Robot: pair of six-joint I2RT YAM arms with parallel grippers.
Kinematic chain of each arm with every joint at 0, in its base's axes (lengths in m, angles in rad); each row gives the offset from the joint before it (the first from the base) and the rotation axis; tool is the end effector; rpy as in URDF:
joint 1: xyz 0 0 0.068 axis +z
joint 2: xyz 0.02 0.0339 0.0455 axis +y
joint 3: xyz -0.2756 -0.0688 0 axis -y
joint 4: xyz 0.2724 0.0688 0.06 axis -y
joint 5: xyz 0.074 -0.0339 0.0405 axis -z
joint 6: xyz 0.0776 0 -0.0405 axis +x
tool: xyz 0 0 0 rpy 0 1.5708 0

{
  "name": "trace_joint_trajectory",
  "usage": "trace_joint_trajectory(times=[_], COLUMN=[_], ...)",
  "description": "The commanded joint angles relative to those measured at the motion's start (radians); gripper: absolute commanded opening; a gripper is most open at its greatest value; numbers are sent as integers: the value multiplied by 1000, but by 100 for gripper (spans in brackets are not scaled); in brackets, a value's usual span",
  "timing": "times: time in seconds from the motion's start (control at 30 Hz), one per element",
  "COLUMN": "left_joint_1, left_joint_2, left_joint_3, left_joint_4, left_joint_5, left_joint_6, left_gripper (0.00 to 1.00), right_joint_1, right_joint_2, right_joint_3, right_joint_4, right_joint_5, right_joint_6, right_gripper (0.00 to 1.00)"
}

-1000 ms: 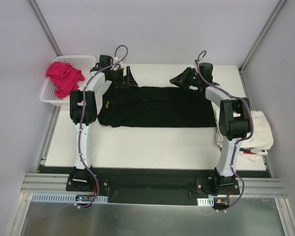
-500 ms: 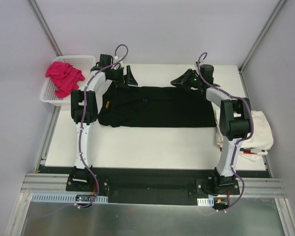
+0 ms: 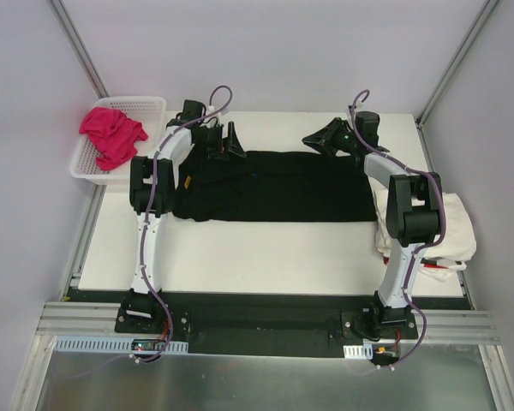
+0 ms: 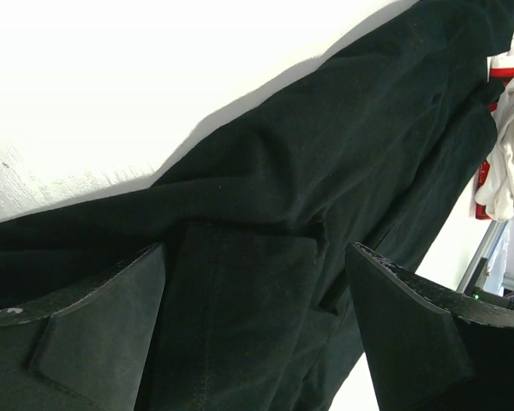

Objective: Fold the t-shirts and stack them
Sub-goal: Fold the other side of the tshirt into a rectangle

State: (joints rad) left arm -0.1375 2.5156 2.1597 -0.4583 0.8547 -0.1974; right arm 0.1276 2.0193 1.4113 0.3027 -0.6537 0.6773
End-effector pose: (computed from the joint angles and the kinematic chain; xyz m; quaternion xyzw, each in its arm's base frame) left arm 0.5916 -0.1410 0.1454 0.1277 0.8499 -0.4358 0.2672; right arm 0.5164 0.1138 0.2147 0.0245 0.7866 0.4576 0.4139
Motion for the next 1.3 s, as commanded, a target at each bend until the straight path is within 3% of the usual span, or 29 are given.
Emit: trace_joint_trajectory(times=[0.0,0.1,0.13,0.33,0.37,0.5,1.27], left_joint_1=[-20,-22,-22,-22,-22,-22,-47], left_joint_2=[-8,-11,-11,-9,-9,-26,-307], left_joint_3=[17,17,20,23,25,20,-305], left_joint_4=[-29,-29,-26,-28,-28,-28,-31], left_joint_5=[24,20,20,17,18,3,-45], left_joint_6=[24,26,26,27,27,27,69], left_gripper=[82,73,64,35,20,0,0], right_joint_1=[-5,-6,-5,-9,-9,-11,-9], right_joint_2=[-57,-51,-53,-65,-67,-64,-68], right_joint_3=[0,-5,-6,-26,-26,-25,-75], right_joint_4=[56,58,61,72,72,72,122], right_joint_5=[-27,-27,-29,-32,-34,-35,-44], right_joint_6=[16,19,19,21,21,21,59], right_gripper=[18,17,17,17,16,16,14])
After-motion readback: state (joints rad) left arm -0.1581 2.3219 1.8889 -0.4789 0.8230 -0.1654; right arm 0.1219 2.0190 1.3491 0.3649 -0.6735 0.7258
